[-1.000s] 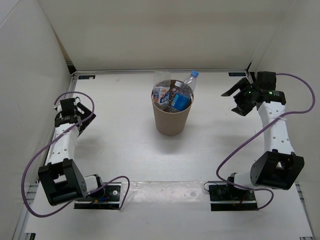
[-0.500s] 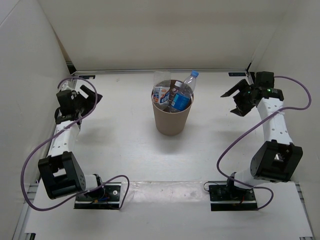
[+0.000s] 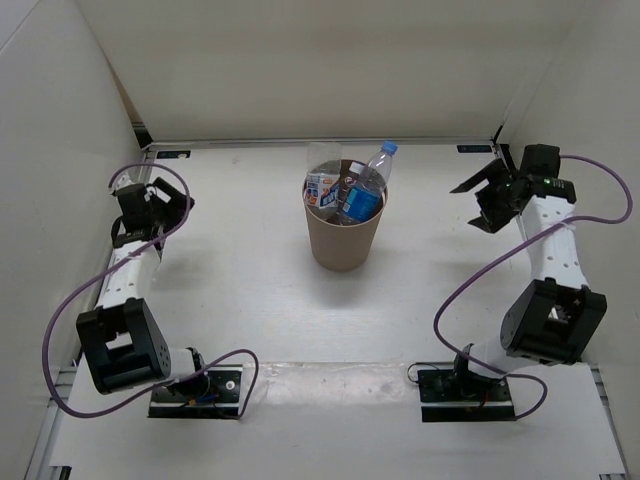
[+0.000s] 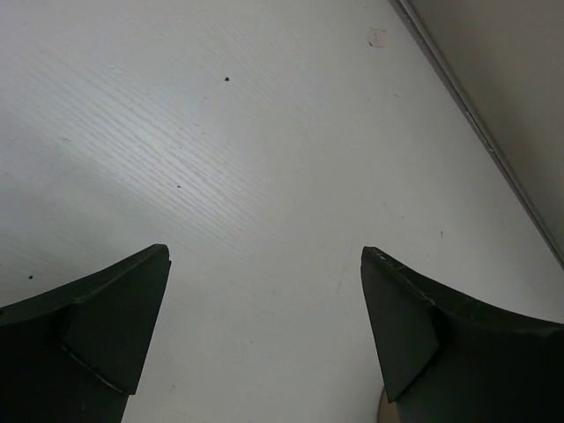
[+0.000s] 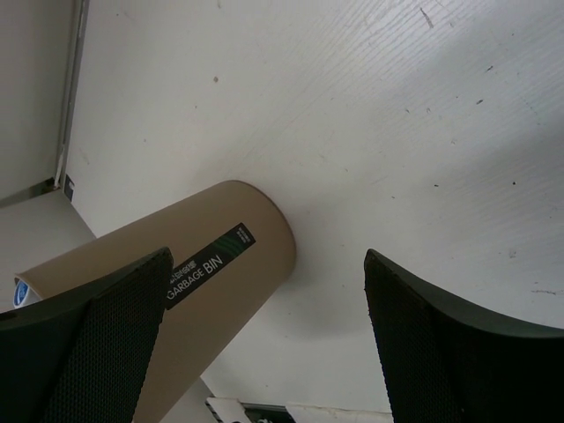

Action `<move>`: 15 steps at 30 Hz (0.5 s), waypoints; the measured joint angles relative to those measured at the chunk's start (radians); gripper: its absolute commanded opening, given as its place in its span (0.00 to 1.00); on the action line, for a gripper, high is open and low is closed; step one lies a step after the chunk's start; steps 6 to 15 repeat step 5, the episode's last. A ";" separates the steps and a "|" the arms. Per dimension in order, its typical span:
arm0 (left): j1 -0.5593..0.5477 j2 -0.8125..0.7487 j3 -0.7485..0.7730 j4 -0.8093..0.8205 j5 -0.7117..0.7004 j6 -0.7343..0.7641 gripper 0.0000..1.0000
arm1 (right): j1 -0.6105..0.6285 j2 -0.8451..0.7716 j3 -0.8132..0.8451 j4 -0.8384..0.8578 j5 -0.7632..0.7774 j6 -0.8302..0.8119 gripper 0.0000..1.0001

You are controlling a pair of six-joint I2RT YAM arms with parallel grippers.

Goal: Put the plastic bottles in the bin

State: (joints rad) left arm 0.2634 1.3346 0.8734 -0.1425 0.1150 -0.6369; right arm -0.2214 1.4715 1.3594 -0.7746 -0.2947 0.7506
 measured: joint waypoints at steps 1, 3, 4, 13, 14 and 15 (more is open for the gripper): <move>0.000 0.000 0.000 -0.007 -0.010 -0.001 1.00 | -0.004 -0.004 0.000 0.000 0.000 -0.001 0.90; 0.000 0.000 -0.002 -0.024 -0.041 -0.019 1.00 | -0.014 -0.020 -0.010 0.005 0.000 -0.002 0.90; 0.000 0.000 -0.004 -0.031 -0.056 -0.030 1.00 | -0.018 -0.032 -0.020 0.006 0.001 -0.002 0.90; 0.000 0.000 -0.008 -0.034 -0.069 -0.037 1.00 | -0.021 -0.043 -0.028 0.008 0.001 -0.003 0.90; 0.000 0.000 -0.008 -0.034 -0.069 -0.037 1.00 | -0.021 -0.043 -0.028 0.008 0.001 -0.003 0.90; 0.000 0.000 -0.008 -0.034 -0.069 -0.037 1.00 | -0.021 -0.043 -0.028 0.008 0.001 -0.003 0.90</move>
